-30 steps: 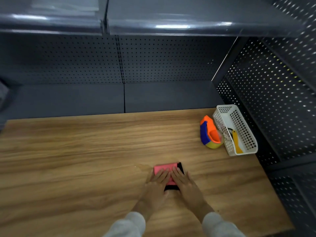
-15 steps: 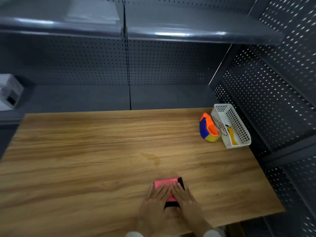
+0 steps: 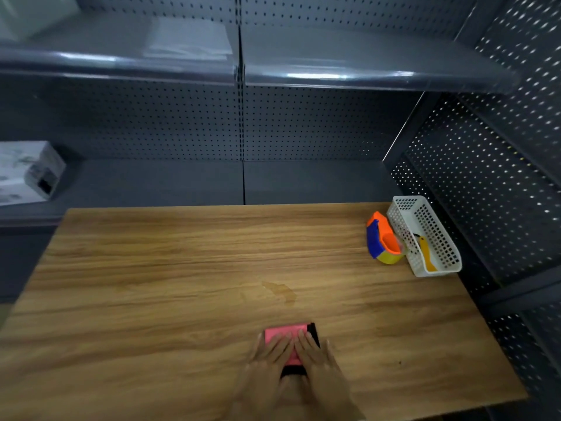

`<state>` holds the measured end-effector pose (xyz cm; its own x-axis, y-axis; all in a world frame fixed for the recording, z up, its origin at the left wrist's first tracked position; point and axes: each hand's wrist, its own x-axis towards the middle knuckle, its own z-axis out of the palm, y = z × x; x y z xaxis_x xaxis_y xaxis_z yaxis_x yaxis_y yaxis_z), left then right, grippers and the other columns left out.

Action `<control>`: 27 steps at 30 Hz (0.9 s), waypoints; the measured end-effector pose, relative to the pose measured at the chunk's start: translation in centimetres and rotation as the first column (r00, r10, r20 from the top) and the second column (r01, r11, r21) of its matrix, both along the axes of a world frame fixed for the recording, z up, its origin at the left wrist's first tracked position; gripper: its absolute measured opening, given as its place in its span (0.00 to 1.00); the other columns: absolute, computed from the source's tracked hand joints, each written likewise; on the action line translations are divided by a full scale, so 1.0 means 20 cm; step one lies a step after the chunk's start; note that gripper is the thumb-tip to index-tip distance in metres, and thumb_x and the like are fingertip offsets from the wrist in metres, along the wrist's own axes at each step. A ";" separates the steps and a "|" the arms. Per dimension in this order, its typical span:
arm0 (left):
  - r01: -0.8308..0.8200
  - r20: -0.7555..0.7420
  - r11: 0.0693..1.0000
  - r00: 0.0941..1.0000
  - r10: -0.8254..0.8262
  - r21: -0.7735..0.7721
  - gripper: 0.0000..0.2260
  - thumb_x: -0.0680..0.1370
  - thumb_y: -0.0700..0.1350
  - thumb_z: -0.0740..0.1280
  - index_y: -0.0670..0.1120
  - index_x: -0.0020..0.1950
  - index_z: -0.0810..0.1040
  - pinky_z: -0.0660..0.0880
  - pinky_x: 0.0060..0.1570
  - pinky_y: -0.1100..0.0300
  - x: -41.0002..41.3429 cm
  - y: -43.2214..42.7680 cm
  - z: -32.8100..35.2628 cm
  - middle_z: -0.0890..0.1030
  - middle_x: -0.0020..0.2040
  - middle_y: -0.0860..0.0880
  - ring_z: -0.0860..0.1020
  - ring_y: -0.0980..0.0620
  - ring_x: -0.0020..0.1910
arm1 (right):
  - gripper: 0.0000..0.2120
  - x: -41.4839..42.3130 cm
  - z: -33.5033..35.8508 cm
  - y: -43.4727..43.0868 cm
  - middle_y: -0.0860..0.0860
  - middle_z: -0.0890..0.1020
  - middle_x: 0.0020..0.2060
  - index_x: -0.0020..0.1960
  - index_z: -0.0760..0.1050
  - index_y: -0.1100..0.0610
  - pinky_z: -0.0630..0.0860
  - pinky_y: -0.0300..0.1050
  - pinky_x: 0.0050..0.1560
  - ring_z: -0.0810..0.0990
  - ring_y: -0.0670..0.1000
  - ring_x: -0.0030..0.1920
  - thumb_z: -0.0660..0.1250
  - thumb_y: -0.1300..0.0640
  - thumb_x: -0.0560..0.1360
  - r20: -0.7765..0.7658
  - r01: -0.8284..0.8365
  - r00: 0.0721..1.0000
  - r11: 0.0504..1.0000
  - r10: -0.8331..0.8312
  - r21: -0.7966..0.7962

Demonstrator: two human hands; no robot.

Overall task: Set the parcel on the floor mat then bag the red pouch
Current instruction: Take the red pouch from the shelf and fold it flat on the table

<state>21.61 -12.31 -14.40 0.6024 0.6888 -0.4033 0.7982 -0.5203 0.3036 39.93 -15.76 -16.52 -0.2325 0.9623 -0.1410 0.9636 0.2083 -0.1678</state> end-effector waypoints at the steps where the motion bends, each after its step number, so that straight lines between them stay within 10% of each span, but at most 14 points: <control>1: -0.005 0.004 1.000 1.000 0.005 0.007 0.31 0.67 0.57 0.58 0.51 0.69 0.77 0.51 0.71 0.44 0.00 0.03 -0.01 0.75 0.70 0.53 0.74 0.53 0.68 | 0.41 0.00 -0.01 0.03 0.49 0.45 0.82 0.81 0.45 0.55 0.52 0.56 0.73 0.45 0.48 0.81 0.57 0.55 0.71 -0.018 0.002 1.000 1.000 -0.002 -0.008; 8: -0.010 -0.016 0.999 1.000 0.011 0.036 0.32 0.65 0.54 0.70 0.49 0.69 0.76 0.50 0.72 0.45 0.06 0.25 0.01 0.76 0.69 0.52 0.74 0.52 0.69 | 0.36 0.01 -0.03 0.23 0.46 0.46 0.81 0.75 0.63 0.54 0.50 0.54 0.74 0.43 0.45 0.80 0.57 0.49 0.67 -0.031 0.080 0.996 0.996 -0.081 -0.040; 14: -0.039 0.005 0.997 0.999 0.039 0.065 0.31 0.68 0.60 0.64 0.48 0.69 0.76 0.55 0.70 0.45 0.13 0.45 0.02 0.77 0.69 0.51 0.73 0.51 0.69 | 0.30 0.04 -0.02 0.45 0.49 0.78 0.68 0.72 0.65 0.54 0.51 0.53 0.72 0.41 0.43 0.80 0.56 0.53 0.69 -0.053 0.127 0.991 0.989 -0.124 0.077; 27: -0.120 0.068 0.990 0.991 0.115 0.075 0.30 0.71 0.56 0.59 0.48 0.73 0.72 0.54 0.72 0.45 0.17 0.89 0.04 0.72 0.73 0.52 0.67 0.53 0.74 | 0.30 0.10 -0.04 0.94 0.49 0.79 0.67 0.71 0.66 0.54 0.49 0.52 0.73 0.40 0.43 0.80 0.56 0.51 0.70 -0.025 0.093 0.996 0.985 -0.090 0.146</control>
<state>25.08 5.49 -13.63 0.5379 0.7845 -0.3085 0.8356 -0.4480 0.3177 41.84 2.95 -17.28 -0.1435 0.9896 0.0065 0.9767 0.1427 -0.1602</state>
